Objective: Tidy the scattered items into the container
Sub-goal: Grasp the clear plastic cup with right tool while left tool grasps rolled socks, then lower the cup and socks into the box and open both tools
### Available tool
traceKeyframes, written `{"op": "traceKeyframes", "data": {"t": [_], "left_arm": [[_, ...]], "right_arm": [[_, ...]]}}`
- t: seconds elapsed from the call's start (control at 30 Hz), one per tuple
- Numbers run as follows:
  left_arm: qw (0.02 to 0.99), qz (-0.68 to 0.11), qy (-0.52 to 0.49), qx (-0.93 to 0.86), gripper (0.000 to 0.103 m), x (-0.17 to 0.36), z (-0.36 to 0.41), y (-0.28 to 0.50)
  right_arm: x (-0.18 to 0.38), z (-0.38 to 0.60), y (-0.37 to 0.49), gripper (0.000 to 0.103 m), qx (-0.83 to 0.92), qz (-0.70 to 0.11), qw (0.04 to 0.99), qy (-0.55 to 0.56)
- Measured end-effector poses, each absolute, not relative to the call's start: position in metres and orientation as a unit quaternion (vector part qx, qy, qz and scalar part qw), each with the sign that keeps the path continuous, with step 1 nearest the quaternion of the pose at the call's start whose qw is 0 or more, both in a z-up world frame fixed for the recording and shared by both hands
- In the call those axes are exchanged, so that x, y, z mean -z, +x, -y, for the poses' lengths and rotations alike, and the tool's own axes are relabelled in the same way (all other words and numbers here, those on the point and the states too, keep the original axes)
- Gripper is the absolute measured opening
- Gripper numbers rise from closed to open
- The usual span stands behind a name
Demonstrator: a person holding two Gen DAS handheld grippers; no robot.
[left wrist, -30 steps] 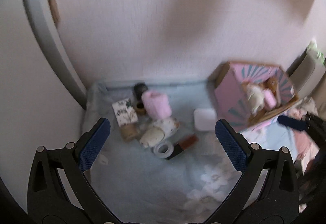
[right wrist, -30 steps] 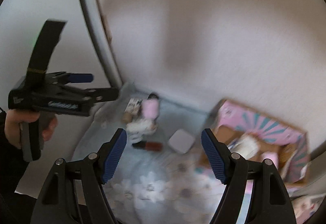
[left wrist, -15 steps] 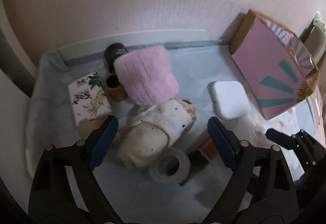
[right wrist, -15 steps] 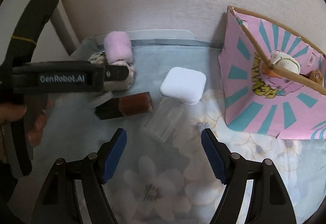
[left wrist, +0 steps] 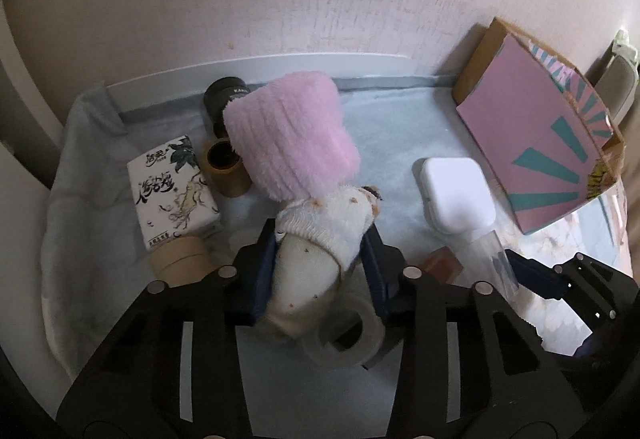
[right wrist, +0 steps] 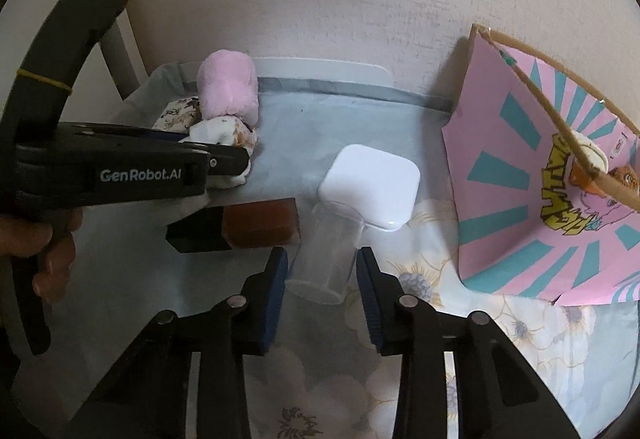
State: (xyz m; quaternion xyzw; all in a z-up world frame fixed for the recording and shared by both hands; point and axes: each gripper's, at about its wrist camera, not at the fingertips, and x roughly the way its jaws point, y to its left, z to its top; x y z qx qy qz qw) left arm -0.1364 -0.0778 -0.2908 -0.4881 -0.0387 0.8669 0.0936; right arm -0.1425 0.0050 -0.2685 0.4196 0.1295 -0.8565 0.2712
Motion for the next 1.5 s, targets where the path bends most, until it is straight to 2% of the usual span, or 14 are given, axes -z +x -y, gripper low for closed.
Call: {"op": "traceKeyframes", "data": {"t": [0.27, 0.57, 0.73, 0.93, 1.2, 1.27, 1.5], "left_arm": [[0.098, 0.049, -0.470, -0.876, 0.034, 0.250, 0.073, -0.119], [0.083, 0.063, -0.431, -0.896, 0.034, 0.169, 0.067, -0.111], [0.097, 0.057, -0.408, -0.906, 0.034, 0.116, 0.050, -0.112], [0.134, 0.046, -0.403, -0.904, 0.034, 0.086, -0.012, -0.135], [0.189, 0.041, -0.419, -0.887, 0.034, 0.083, -0.096, -0.172], [0.201, 0.040, -0.428, -0.881, 0.034, 0.092, -0.115, -0.181], [0.211, 0.026, -0.461, -0.861, 0.034, 0.136, -0.168, -0.201]], "right_arm": [[0.244, -0.015, -0.137, 0.030, 0.859, -0.130, 0.281, 0.407], [0.183, -0.046, -0.134, 0.030, 0.870, -0.116, 0.292, 0.381], [0.139, -0.081, -0.152, 0.030, 0.881, -0.087, 0.285, 0.369], [0.094, -0.131, -0.186, 0.029, 0.893, -0.065, 0.270, 0.355], [0.071, -0.198, -0.236, 0.022, 0.892, -0.064, 0.256, 0.368], [0.074, -0.210, -0.251, 0.018, 0.888, -0.070, 0.255, 0.375], [0.094, -0.252, -0.288, 0.018, 0.878, -0.075, 0.247, 0.402]]}}
